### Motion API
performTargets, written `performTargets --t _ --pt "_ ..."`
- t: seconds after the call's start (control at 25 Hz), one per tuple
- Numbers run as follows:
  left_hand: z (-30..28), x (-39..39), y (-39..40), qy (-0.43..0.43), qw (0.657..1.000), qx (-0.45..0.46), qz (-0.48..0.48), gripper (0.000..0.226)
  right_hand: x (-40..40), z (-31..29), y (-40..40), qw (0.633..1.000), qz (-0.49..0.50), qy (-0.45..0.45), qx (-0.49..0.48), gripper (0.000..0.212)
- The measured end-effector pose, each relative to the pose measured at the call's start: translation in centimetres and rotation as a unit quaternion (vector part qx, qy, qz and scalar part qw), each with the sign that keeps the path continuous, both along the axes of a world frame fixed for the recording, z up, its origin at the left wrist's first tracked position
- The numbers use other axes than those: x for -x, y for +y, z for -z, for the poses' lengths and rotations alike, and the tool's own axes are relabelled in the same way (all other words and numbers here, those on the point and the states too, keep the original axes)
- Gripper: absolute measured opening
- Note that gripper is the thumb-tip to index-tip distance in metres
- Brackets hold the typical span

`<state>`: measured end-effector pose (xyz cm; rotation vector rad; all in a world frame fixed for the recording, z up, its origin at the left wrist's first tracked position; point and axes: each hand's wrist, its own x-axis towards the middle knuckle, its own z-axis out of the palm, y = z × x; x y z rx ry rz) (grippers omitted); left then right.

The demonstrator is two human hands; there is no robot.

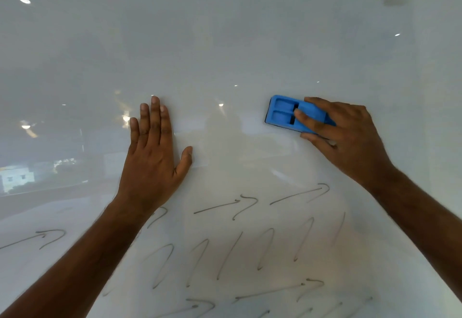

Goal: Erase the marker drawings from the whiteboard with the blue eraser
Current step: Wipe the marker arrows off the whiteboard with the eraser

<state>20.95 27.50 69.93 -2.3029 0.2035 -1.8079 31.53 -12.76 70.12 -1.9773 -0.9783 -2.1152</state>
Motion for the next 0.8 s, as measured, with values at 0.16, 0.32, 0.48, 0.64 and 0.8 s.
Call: performTargets --t 0.16,0.32,0.48,0.64,0.8 --pt "0.2 -0.1 -0.2 0.003 1.000 0.002 -0.002 0.089 0.7 3.4 1.1 0.999 -0.003 -0.011 0.035 0.042" --pt "0.3 -0.1 -0.2 0.001 1.000 -0.001 -0.003 0.090 1.2 8.9 0.6 0.994 0.037 -0.011 0.105 0.040" --pt "0.4 -0.2 -0.2 -0.001 1.000 -0.007 -0.005 0.089 0.6 7.6 -2.3 0.998 0.044 0.025 0.036 0.043" --pt "0.6 -0.2 -0.5 -0.006 1.000 -0.006 -0.005 0.089 0.4 3.4 -3.2 0.991 0.010 0.102 -0.084 0.055" --pt "0.7 -0.3 -0.5 -0.010 1.000 -0.008 -0.002 0.089 1.4 4.3 -0.7 0.989 -0.028 0.115 -0.093 0.064"
